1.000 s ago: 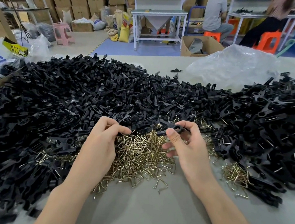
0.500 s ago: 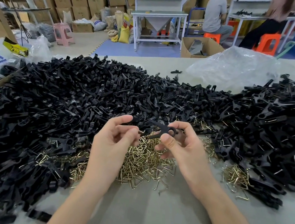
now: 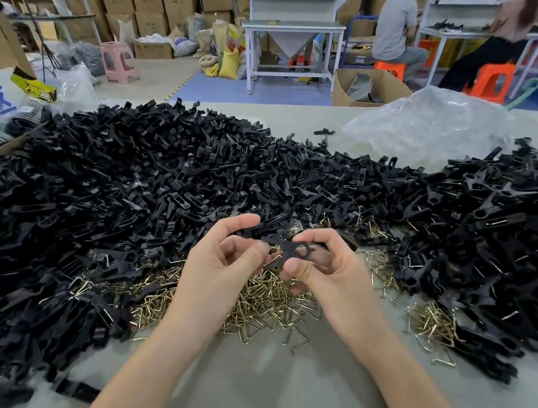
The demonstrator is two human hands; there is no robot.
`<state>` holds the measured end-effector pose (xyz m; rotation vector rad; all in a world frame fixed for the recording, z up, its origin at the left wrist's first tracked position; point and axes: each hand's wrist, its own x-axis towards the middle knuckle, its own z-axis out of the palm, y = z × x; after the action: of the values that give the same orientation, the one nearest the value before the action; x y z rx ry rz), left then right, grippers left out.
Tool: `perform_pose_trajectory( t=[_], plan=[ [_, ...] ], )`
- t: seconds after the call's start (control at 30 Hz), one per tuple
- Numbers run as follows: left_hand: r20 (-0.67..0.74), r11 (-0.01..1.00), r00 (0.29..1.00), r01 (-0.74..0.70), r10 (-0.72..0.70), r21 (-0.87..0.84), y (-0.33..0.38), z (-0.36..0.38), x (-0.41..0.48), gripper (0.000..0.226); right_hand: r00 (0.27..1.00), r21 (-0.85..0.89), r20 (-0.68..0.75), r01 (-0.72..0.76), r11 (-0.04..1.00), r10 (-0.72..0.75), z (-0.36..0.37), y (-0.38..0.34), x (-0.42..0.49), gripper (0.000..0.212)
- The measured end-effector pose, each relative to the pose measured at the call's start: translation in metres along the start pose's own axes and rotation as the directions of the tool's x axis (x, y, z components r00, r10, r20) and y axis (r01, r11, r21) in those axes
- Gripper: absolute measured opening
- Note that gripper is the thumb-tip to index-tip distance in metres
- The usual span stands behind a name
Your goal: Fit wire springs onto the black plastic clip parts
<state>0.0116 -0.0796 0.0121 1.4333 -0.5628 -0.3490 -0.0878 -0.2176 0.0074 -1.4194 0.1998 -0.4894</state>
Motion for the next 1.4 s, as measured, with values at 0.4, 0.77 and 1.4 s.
perform_pose_trajectory(
  t=[0.4,0.77,1.4],
  plan=[
    [0.265,0.887,0.955,0.236,-0.136,-0.397,0.010,0.019,-0.013,0.029,0.995,0.095,0.102,-0.018,0.995,0.008,0.003,-0.002,-0.003,0.041],
    [0.362,0.981,0.930,0.120,-0.057,-0.155,0.006,0.019,-0.018,0.033,0.982,0.089,0.184,0.020,0.996,-0.036,0.006,0.006,-0.007,0.032],
    [0.281,0.998,0.959,-0.054,0.042,0.039,0.008,0.017,-0.020,0.023,0.979,0.087,0.117,0.156,0.984,-0.166,0.010,0.011,-0.007,0.032]
  ],
)
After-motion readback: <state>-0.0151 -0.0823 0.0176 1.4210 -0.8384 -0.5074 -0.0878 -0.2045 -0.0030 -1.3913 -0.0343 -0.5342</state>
